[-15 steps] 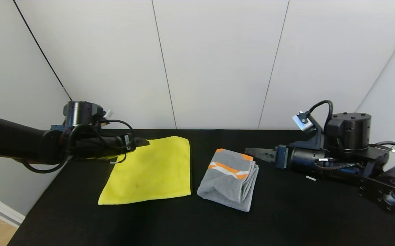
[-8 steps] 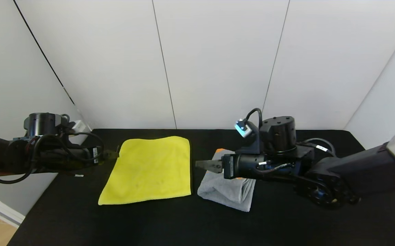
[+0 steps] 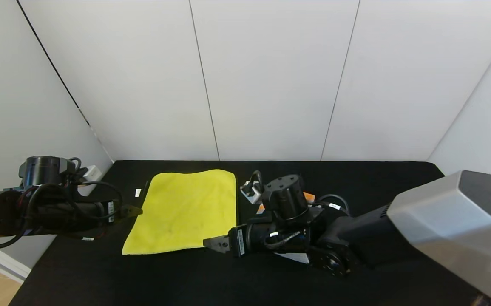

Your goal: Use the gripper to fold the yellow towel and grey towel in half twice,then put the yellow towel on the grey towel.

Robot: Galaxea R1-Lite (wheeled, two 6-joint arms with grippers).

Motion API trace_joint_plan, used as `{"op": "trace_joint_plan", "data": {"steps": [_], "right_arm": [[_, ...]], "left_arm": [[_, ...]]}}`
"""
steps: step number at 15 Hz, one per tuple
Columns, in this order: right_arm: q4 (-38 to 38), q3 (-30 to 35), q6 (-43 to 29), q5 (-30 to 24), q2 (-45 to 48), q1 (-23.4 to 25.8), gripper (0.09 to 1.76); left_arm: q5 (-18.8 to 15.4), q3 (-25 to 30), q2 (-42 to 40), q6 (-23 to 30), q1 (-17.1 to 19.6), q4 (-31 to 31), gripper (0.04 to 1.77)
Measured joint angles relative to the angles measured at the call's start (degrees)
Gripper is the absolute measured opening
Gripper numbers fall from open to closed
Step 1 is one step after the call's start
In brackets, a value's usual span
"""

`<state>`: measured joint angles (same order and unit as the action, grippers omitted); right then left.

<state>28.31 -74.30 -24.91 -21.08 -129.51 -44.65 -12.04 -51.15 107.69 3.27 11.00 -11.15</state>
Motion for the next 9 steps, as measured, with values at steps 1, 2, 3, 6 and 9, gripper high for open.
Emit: {"op": "trace_joint_plan", "data": {"steps": [1,2,3,6,9], "right_arm": [[-0.02,-0.43,0.02,0.27,-1.11,-0.40,1.71],[-0.11,-0.95,0.05,0.77,-2.29,-0.60,1.71],[-0.13,-1.49,0.10,1.13,-3.36,-0.63,1.71],[-0.17,-3.43,0.33,2.62,-6.33,-0.73,1.71],[-0.13,-4.45,3.24,7.83,-8.56,-0.93,1.71]], "left_arm": [[-0.11,0.46,0.00,0.01,0.13,0.02,1.71],[-0.11,0.83,0.02,0.01,0.24,0.00,1.71],[-0.16,1.05,0.05,0.01,0.35,-0.02,1.71],[-0.22,2.07,-0.26,0.12,0.61,0.02,1.71],[-2.06,2.47,-0.45,0.21,0.57,0.05,1.71]]}}
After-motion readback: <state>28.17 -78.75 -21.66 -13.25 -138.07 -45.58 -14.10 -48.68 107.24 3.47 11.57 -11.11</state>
